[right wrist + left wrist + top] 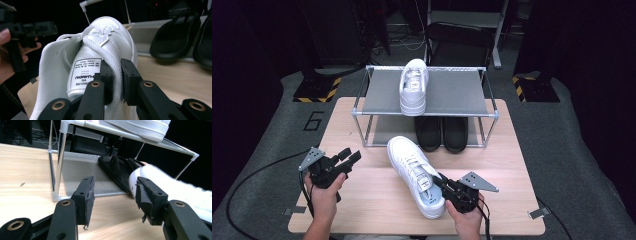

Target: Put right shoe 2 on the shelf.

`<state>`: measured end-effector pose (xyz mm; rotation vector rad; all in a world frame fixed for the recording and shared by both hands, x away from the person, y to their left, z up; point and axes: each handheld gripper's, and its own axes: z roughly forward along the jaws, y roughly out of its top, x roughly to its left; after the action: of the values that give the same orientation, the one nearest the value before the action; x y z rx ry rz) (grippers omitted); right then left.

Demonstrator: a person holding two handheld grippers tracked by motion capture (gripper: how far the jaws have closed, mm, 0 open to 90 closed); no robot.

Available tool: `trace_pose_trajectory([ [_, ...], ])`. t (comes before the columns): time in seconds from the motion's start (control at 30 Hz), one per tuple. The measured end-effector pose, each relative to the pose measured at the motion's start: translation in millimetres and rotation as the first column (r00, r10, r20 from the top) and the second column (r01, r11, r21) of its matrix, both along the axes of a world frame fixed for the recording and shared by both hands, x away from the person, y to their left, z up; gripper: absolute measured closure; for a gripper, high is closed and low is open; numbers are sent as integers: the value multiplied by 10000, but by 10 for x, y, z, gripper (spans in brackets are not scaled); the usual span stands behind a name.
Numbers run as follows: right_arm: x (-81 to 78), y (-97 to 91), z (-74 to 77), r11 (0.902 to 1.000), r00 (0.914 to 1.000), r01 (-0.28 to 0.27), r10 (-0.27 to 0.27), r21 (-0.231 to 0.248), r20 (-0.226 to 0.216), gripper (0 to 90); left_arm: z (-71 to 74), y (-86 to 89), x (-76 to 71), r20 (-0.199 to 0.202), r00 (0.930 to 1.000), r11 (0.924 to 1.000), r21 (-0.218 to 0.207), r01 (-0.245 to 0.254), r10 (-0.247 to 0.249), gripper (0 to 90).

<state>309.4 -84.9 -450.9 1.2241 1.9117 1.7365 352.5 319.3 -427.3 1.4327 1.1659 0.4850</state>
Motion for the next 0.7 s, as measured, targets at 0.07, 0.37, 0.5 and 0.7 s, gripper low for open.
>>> trace_pose_trajectory([
  [0.07,-31,-11,65,9999,9998,61,-63,96,173,808,-14,9,-9,-32,10000,10000,-9,-41,41,488],
  [0.37,-131,-48,347,9995,9938,180,-206,245,1095,808,-90,66,-47,-121,9997,9998,44,-213,214,483],
  [0.5,-140,-70,450,9993,9894,228,-270,307,1430,808,-126,78,-48,-177,9993,9994,46,-340,340,481],
  [0.7,-127,-132,616,9981,9836,309,-398,529,1758,808,-155,80,-60,-191,9992,9994,4,-343,343,481],
])
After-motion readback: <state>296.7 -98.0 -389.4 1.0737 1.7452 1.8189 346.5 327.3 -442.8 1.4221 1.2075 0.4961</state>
